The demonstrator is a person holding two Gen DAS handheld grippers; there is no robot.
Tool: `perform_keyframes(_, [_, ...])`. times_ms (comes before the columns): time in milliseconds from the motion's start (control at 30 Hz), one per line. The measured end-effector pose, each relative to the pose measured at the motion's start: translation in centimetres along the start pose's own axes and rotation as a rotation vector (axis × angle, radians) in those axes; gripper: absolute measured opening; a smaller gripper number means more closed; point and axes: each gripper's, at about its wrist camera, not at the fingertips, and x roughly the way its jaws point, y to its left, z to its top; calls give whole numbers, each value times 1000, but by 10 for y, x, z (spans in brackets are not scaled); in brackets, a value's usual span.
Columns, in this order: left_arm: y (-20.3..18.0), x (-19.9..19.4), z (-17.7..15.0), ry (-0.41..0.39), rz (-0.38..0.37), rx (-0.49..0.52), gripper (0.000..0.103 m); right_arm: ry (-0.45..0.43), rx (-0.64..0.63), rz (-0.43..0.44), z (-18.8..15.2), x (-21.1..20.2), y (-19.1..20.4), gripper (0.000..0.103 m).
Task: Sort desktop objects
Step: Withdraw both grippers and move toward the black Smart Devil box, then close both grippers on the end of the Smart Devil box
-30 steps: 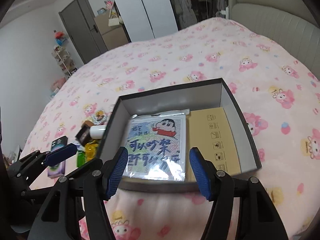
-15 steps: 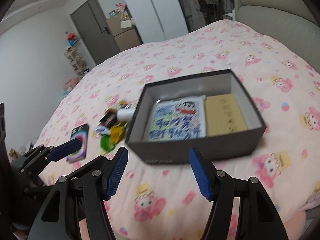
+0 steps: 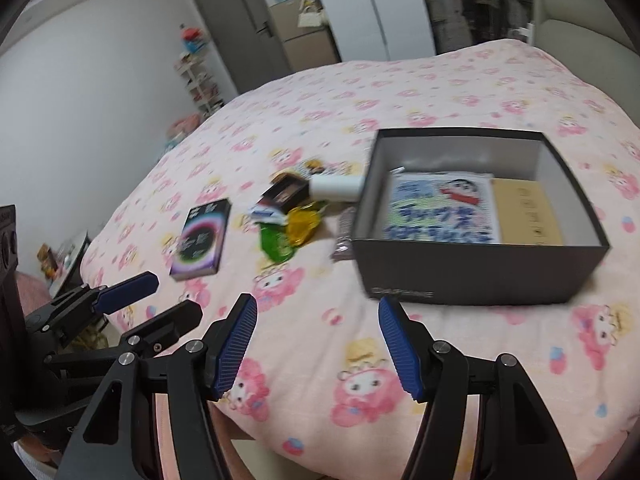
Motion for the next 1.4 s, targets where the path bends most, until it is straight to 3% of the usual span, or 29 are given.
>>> perform_keyframes(300, [80,17,-18,18,85,-166,62,62,-65,69,9,63,51,61])
perform_keyframes(533, [149,56,-35,52,84,-367,62,120,-89,107,19,123,83,61])
perform_keyframes(900, [261,111,-43,16,105,-663,51,264,-164,149,36,227,128,61])
perform_keyframes(1033, [281,128,-45,15,50,-705,48,299,-150,154,37,260,136,61])
perform_keyframes(1300, [284,155,-53,42,-13,-736,47,345,-104,214,33,301,151,61])
perform_keyframes(1367, [284,159,-54,40,-16,-738,38,334,-98,227,33,305,152,61])
perform_keyframes(1400, [284,159,-54,41,-21,-739,38,328,-90,235,34,307,152,61])
